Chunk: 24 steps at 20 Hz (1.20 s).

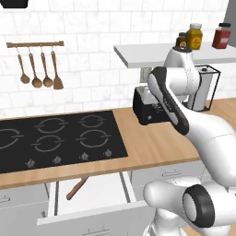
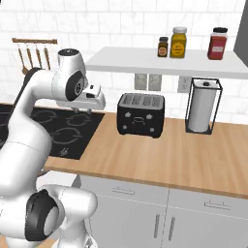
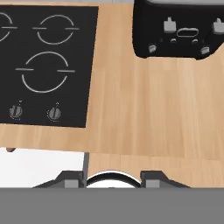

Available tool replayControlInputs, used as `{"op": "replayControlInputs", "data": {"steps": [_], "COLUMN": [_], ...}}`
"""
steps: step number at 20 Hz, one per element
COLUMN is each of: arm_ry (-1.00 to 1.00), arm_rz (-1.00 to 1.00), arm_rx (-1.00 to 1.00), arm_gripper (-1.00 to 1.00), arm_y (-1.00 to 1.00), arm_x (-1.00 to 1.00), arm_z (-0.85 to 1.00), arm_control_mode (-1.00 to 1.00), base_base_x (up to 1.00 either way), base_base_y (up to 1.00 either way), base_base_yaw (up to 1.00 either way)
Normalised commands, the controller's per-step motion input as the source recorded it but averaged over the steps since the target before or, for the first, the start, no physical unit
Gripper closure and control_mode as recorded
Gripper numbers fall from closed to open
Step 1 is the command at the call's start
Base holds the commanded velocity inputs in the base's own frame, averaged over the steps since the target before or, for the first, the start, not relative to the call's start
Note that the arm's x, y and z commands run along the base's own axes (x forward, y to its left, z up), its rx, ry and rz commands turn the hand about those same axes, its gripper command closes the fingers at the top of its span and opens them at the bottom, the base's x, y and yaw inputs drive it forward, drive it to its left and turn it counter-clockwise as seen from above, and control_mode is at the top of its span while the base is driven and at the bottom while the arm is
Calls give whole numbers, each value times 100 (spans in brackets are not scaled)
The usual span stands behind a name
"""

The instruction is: Pick up the knife from the drawer and place it on the cutting board. Then place the meat from the plate to the cutting board.

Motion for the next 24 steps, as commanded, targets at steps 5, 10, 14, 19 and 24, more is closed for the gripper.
{"op": "replayControlInputs", "data": {"steps": [5,10,14,19,24], "arm_ry": [0,0,18,19,0], "arm_rz": [2,11,16,12,0], "arm_rx": [-7,-22,-32,-14,0], "arm_gripper": [-100,-100,-100,-100,-100], "arm_y": [10,68,85,73,0], "arm_x": [-28,-49,0,1,0], "arm_z": [-16,-52,-73,-39,0], "arm_control_mode": [-100,-100,-100,-100,100], "base_base_x": [0,0,0,0,-30], "base_base_y": [0,0,0,0,16], "base_base_yaw": [0,0,0,0,17]}}
